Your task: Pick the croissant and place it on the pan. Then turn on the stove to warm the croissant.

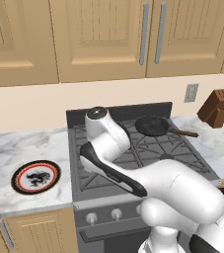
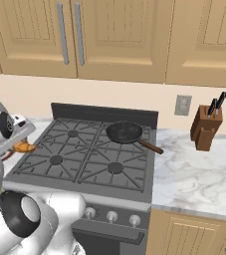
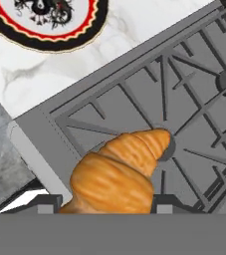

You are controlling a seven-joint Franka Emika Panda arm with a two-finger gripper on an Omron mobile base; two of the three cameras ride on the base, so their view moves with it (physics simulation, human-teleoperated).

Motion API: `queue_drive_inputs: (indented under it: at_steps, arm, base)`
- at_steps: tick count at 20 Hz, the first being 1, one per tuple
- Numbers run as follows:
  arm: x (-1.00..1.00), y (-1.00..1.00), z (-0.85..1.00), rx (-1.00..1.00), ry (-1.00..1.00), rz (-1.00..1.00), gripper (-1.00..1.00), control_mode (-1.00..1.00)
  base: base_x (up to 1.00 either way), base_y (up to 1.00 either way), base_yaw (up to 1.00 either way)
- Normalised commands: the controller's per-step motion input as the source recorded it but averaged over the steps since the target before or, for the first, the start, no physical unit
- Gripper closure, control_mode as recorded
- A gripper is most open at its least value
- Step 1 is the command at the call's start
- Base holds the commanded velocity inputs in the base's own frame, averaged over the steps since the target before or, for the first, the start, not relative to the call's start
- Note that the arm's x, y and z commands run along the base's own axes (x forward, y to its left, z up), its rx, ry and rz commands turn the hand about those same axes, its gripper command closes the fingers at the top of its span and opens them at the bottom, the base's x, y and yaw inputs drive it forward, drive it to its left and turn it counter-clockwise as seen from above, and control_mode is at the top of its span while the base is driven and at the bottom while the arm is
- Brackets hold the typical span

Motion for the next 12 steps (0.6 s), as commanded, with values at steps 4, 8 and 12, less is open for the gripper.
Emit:
queue_drive_inputs:
  at_steps: [4, 8, 12]
  arm:
    - [0.00, -0.68, 0.00, 0.09, -0.02, -0.19, 1.00, -1.00]
    - [-0.01, -0.71, 0.01, 0.11, -0.02, -0.20, 1.00, -1.00]
    - [-0.05, -0.69, 0.04, 0.13, -0.03, -0.20, 1.00, -1.00]
  base:
    - [0.00, 0.00, 0.00]
    - [0.00, 0.00, 0.00]
    - [0.00, 0.00, 0.00]
